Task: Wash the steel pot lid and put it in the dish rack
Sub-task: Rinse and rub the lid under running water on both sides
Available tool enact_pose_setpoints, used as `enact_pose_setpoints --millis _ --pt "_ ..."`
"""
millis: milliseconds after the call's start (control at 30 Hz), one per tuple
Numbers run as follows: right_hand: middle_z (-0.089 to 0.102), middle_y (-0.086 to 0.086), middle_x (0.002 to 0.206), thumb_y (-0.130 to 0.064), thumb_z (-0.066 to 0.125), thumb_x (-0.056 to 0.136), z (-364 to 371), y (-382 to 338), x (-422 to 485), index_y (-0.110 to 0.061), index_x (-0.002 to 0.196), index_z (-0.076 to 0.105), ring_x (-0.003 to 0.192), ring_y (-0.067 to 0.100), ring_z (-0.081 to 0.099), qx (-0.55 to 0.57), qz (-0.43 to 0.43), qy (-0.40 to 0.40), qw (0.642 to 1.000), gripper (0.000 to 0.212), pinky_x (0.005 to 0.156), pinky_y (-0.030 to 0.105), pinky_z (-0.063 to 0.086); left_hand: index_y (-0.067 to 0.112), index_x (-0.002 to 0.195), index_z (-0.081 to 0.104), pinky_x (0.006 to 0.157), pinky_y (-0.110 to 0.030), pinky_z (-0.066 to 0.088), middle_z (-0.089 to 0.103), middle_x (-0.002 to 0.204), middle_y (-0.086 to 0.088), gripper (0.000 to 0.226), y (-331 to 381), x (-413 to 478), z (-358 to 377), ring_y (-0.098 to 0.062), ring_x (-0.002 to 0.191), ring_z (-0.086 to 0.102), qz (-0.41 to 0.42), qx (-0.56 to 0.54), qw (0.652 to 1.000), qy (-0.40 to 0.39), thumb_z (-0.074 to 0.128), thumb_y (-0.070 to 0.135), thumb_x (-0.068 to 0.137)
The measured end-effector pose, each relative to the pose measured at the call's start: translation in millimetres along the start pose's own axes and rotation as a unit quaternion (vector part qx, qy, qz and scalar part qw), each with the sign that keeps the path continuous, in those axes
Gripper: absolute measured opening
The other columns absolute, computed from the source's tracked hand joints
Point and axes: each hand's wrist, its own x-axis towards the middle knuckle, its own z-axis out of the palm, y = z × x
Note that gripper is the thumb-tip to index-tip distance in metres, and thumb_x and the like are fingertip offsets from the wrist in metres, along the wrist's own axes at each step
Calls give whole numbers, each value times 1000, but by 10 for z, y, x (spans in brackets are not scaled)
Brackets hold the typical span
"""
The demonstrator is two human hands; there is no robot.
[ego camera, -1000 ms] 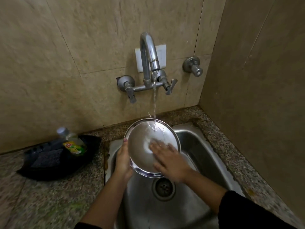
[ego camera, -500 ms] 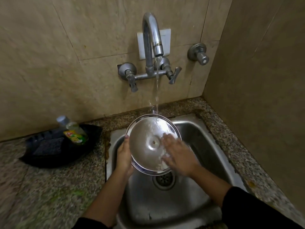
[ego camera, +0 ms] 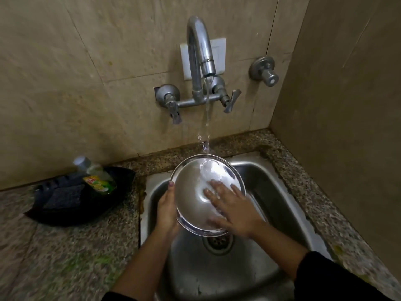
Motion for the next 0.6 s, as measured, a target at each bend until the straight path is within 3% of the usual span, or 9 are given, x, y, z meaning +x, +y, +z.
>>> enact_pose_setpoints --millis 133,267,367,467,533,600 --pt "-3 -4 160 -61 25 93 -141 -117 423 -18 154 6 149 15 -4 40 127 64 989 77 122 43 5 12 102 70 70 -31 57 77 87 -6 36 -135 -89 115 -18 79 73 -18 10 1000 -11 51 41 94" --pt "6 3 163 -40 26 99 -209 -525 502 -15 154 8 150 14 1 68 -20 61 996 63 122 35 5 6 112 67 80 -30 55 74 103 -13 40 -84 -82 198 -21 94 71 -23 2 1000 -4 47 38 96" --pt "3 -3 163 -43 24 102 -68 -379 212 -23 154 2 150 11 -1 30 -105 14 994 60 121 35 1 7 104 69 85 -37 53 72 103 -17 42 -4 21 64 -28 95 69 -5 -4 1000 13 49 43 94" --pt "0 -4 163 -52 25 98 -11 -33 70 -23 154 6 150 13 -4 9 4 43 999 66 121 43 6 15 89 71 85 -40 53 76 89 -4 35 -1 62 -35 -25 90 68 23 19 999 23 49 41 95" --pt "0 -1 163 -54 22 96 -101 80 162 -19 155 5 150 15 -4 4 109 69 992 70 120 44 10 16 87 72 79 -36 54 77 81 1 33 -31 20 19 -21 85 70 19 22 999 17 50 40 94" --pt "0 2 163 -51 21 97 -195 64 381 -16 154 4 150 18 -2 -4 154 108 982 69 122 42 9 15 88 71 72 -32 56 77 79 1 29 -64 -17 92 -16 77 72 11 17 1000 4 53 37 94"
